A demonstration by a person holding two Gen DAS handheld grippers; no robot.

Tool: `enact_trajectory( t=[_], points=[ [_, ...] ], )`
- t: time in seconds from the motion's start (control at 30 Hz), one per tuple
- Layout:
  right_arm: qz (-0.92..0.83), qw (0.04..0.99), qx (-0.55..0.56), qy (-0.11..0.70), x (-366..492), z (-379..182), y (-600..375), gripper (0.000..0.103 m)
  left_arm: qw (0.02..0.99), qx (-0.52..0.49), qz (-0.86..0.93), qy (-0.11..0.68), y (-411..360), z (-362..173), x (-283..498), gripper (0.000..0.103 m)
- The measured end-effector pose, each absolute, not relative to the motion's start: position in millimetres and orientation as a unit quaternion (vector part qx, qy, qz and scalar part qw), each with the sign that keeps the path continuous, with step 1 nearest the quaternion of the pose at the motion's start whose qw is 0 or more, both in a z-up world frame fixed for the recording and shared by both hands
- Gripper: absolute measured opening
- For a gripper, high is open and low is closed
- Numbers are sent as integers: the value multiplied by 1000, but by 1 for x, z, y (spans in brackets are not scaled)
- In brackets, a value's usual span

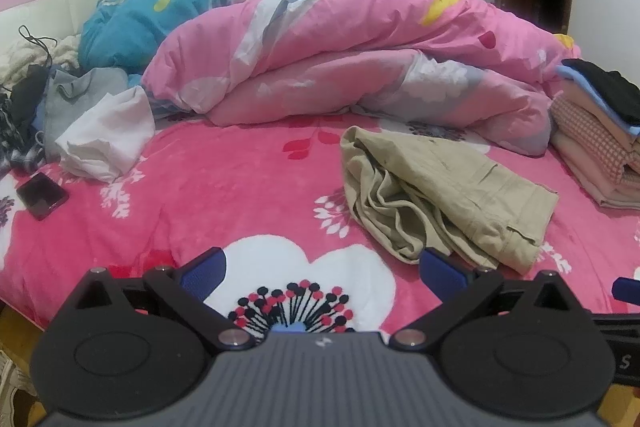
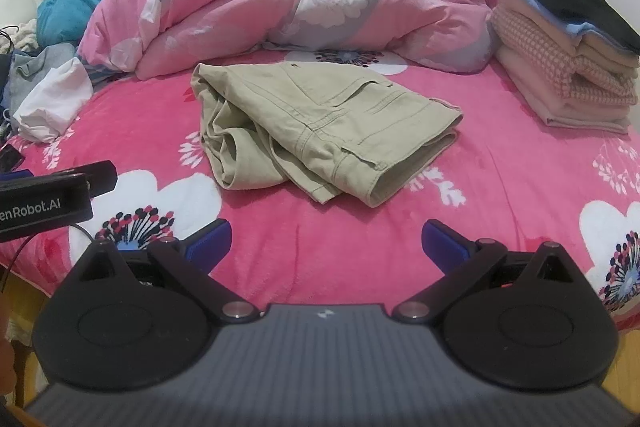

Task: Fold clothes

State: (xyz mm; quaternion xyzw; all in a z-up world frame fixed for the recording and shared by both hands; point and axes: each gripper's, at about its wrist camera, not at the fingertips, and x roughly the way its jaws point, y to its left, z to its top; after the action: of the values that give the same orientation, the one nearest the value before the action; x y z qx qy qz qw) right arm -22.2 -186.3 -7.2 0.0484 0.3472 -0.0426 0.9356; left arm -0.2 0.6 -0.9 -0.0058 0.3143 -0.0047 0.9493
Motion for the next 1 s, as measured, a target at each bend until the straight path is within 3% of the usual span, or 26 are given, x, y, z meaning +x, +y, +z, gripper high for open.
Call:
enact_trajectory(
  t=[1.0],
  points=[
    [-48,936,45,346,-23,-5,-184,102,949,-4,0,315,5,-1,0,103]
  ],
)
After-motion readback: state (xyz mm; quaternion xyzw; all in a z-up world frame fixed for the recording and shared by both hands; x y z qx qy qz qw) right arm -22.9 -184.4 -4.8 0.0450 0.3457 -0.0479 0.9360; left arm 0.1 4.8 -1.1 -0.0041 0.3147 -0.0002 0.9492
